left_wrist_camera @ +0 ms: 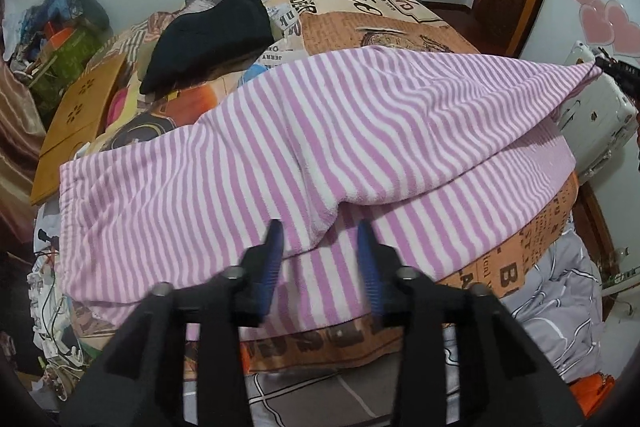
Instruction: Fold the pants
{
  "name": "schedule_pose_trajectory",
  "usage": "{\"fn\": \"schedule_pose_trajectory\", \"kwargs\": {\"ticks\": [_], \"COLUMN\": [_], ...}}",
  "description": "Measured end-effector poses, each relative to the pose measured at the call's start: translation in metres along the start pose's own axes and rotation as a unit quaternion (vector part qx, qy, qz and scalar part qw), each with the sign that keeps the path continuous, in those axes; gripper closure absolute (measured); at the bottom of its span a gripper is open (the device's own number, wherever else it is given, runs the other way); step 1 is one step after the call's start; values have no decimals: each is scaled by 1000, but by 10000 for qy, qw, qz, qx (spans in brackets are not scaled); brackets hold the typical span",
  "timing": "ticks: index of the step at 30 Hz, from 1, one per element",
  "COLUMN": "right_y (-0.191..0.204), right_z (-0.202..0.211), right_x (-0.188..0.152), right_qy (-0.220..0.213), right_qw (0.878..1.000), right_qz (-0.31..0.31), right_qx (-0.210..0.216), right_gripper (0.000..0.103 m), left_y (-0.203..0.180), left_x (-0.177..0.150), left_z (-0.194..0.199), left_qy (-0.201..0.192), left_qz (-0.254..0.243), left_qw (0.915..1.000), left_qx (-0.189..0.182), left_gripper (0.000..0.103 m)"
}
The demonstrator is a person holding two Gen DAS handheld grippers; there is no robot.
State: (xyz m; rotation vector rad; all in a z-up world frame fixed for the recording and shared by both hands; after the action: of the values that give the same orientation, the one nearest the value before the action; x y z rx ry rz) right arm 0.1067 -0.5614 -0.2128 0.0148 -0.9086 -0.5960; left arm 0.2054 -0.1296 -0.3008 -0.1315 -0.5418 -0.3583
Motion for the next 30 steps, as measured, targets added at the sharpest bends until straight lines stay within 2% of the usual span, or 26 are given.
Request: {"fn": "schedule_pose_trajectory", "kwargs": {"ticks": [2, 9, 12, 14, 15, 24, 30], "right_y": [0, 0, 1, 1, 1, 25, 43], "right_z": [-2, -9, -11, -12, -12, -7, 5], "right_x": [-2, -5, -3, 1, 3, 50, 82], "right_qy": [33, 121, 123, 95, 63, -339, -746], "right_qw": [10000, 9999, 9999, 10000, 10000, 9986, 9950], "right_qz": [24, 28, 41, 25, 15, 394, 647], "right_qx": [8, 34, 7, 6, 12, 68, 140], "right_gripper": [95, 95, 95, 95, 95, 95, 95], "left_y": [-3, 0, 4, 6, 8, 10, 7], "left_x": [-1, 5, 14, 19, 22, 50, 62], "left_z": [-4, -37, -41, -43, -42, 8, 33], "left_qy": [32, 257, 139, 90, 25, -679, -922], "left_qz": [-103, -181, -118, -37, 25, 21, 70], "left_qw": [9999, 9986, 9984, 9982, 9982, 9955, 9941], "left_qx": [49, 415, 526, 588, 605, 664, 562], "left_gripper": [56, 56, 71, 95, 98, 99, 99]}}
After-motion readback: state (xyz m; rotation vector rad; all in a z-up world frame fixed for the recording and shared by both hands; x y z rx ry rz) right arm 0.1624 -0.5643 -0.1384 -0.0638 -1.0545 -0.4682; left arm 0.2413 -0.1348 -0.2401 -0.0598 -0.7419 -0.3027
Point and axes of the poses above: each gripper's, at about its wrist camera, not at the fingertips, and z roughly against the way its jaws point, y to its left, x to its top, the point moved 4 cm from there along -z, roughly the way its jaws point, and after that the axes turned 4 degrees about -x, right-handed, at the moved point
